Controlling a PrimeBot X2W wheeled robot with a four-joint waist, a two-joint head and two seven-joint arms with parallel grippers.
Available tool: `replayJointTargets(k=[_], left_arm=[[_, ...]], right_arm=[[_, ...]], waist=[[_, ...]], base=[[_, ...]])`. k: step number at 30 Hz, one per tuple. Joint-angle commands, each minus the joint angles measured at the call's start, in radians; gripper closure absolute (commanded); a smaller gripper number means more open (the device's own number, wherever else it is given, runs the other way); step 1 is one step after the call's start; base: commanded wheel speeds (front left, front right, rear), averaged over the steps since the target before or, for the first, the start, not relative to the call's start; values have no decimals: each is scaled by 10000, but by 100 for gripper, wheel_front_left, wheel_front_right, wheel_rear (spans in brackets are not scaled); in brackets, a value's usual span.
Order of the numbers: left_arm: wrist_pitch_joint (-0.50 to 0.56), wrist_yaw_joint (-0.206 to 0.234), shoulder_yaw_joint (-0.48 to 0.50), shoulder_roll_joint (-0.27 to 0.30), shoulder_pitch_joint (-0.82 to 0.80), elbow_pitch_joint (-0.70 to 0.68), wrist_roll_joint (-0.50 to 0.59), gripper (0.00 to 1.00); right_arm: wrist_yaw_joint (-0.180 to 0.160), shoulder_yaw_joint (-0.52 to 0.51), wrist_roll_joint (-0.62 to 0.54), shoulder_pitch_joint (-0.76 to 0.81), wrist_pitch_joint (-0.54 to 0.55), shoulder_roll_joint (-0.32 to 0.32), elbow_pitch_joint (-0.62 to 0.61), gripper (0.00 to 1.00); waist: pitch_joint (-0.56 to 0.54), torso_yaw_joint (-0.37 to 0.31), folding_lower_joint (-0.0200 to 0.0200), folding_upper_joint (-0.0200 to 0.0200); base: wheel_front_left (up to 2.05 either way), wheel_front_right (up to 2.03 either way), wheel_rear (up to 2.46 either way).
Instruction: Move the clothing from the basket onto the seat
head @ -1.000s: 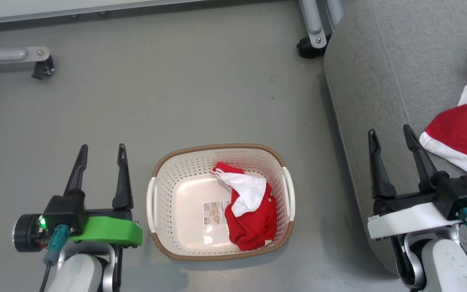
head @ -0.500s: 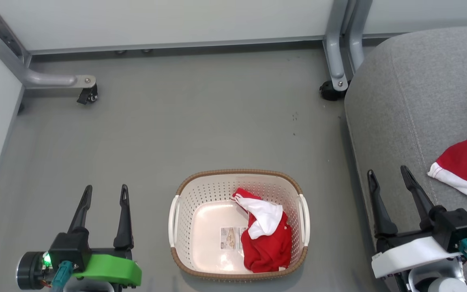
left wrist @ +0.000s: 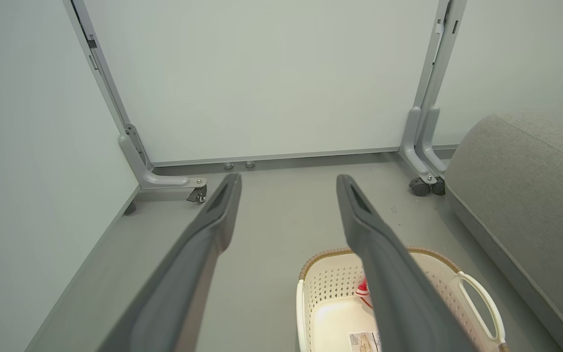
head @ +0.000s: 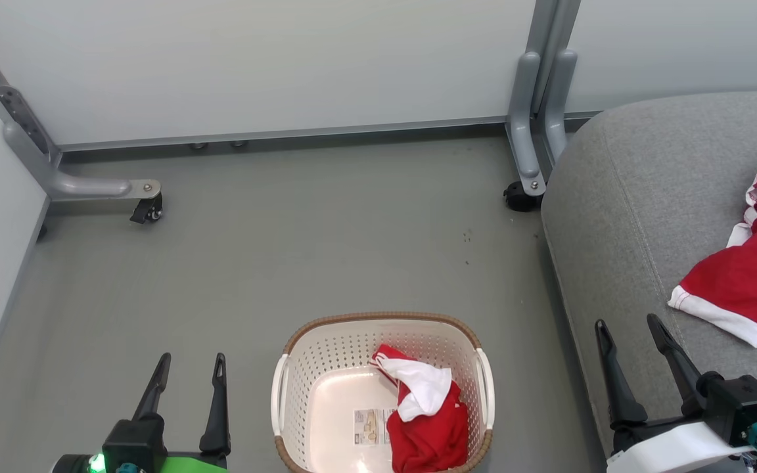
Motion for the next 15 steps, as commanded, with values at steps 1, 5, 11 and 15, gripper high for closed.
replayJointTargets(k=[1,5,11,15], left_arm=[[-30,-20,-20,-45,167,76,122,0],[-30,-47,-24,-43,231,193,128,0],[-30,-64,-8,-43,225,355,112,0],[-31,-69,2,-57,169,423,95,0]], right_arm=[[-10,-31,40,186,45,-24,-59,0],[-10,-6,3,309,159,-24,-160,0],[-10,17,4,393,243,-24,-223,0],[-10,50,17,407,252,-24,-229,0]], waist=[[-157,-66,1,0],[-229,-101,1,0],[-257,-123,1,0],[-237,-136,1,0]], base=[[0,0,0],[0,0,0],[0,0,0],[0,0,0]])
